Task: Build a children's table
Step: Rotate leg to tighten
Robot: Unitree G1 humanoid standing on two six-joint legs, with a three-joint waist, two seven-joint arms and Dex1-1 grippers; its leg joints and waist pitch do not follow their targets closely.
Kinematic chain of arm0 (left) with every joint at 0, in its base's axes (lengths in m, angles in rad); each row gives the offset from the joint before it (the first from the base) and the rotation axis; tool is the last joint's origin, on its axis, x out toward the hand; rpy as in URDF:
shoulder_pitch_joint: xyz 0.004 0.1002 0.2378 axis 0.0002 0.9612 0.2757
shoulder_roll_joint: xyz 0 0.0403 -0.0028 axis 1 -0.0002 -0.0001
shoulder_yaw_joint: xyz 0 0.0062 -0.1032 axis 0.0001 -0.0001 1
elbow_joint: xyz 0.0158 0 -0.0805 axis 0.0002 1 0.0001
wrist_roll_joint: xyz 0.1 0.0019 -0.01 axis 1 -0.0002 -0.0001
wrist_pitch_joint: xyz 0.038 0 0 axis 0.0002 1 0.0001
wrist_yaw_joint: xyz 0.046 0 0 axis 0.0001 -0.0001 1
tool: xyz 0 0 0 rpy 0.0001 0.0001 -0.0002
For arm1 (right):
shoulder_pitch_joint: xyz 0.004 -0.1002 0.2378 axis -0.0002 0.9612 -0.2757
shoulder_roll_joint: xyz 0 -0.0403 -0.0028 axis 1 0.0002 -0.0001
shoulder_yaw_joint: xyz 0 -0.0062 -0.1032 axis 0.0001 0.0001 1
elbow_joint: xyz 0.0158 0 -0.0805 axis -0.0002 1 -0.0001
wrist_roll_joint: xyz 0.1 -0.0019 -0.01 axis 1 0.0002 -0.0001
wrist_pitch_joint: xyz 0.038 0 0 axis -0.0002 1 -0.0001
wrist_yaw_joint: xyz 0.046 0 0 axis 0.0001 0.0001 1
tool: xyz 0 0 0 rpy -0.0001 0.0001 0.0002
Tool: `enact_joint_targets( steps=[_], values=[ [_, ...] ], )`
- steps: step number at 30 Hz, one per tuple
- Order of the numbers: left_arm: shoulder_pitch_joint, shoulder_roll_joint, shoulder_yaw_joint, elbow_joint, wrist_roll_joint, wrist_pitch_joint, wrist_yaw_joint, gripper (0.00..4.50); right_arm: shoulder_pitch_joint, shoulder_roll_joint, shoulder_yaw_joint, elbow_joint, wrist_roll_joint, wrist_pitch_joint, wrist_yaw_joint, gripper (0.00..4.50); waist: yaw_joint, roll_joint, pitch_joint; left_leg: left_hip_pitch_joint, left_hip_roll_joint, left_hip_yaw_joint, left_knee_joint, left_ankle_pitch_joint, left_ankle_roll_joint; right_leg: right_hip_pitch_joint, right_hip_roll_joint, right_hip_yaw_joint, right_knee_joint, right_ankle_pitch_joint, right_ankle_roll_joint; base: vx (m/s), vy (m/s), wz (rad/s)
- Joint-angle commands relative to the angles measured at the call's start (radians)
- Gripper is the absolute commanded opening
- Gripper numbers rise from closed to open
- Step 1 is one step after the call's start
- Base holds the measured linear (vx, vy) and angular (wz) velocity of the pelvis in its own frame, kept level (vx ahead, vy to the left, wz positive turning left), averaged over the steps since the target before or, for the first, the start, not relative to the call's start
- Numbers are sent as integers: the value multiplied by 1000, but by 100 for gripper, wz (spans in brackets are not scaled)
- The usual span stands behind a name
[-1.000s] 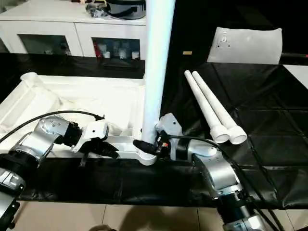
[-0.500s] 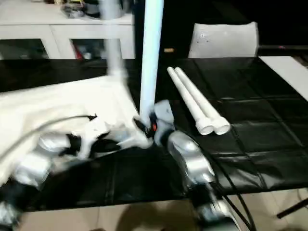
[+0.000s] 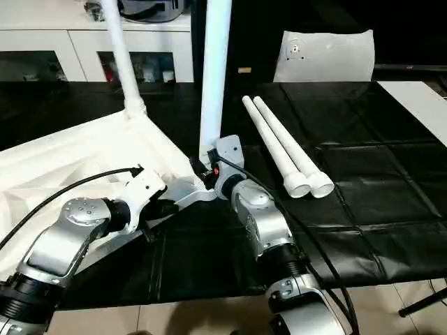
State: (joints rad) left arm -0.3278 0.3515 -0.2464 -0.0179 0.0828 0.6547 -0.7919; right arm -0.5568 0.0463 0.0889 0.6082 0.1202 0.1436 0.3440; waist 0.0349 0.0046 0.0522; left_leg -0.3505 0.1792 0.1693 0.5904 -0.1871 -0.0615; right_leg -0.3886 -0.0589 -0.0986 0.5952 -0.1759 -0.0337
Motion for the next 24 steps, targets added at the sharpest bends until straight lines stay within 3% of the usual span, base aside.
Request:
enact_joint_targets(
  steps=[1,6,8,12,15,20,24],
  values=[
    [-35,4,-13,-34,-14,-34,-12,0,11,7,11,51,-5,22,8,300,6,18,-53,4,52,-27,-79,-312,3,36,-92,65,-88,-372,-148,0,0,0],
    [-58,25,-7,46,-23,-126,-36,0,63,-28,26,-16,1,14,82,332,11,16,-56,4,50,-24,-78,-296,8,40,-92,67,-87,-333,-152,0,0,0],
    [-67,31,-1,75,-29,-144,-42,0,85,-47,30,-40,2,3,108,350,17,20,-57,4,51,-24,-78,-285,10,41,-93,67,-83,-315,-157,0,0,0],
    [-95,62,-11,155,-40,-232,-103,0,172,-114,36,-155,18,2,192,387,25,18,-55,4,50,-22,-78,-285,19,42,-92,67,-91,-356,-130,0,0,0],
    [-117,92,-29,197,-39,-293,-160,0,214,-158,21,-222,29,9,225,415,28,22,-55,6,51,-24,-79,-288,17,40,-93,67,-92,-361,-126,0,0,0],
    [-141,131,-62,236,-52,-366,-268,0,234,-238,1,-297,73,11,333,443,32,19,-55,6,53,-23,-79,-286,24,42,-94,67,-91,-359,-135,0,0,0],
    [-161,164,-82,299,-78,-452,-393,0,226,-342,43,-335,71,1,491,443,38,19,-54,5,50,-21,-76,-275,35,43,-93,66,-94,-359,-136,0,0,0]
  ],
)
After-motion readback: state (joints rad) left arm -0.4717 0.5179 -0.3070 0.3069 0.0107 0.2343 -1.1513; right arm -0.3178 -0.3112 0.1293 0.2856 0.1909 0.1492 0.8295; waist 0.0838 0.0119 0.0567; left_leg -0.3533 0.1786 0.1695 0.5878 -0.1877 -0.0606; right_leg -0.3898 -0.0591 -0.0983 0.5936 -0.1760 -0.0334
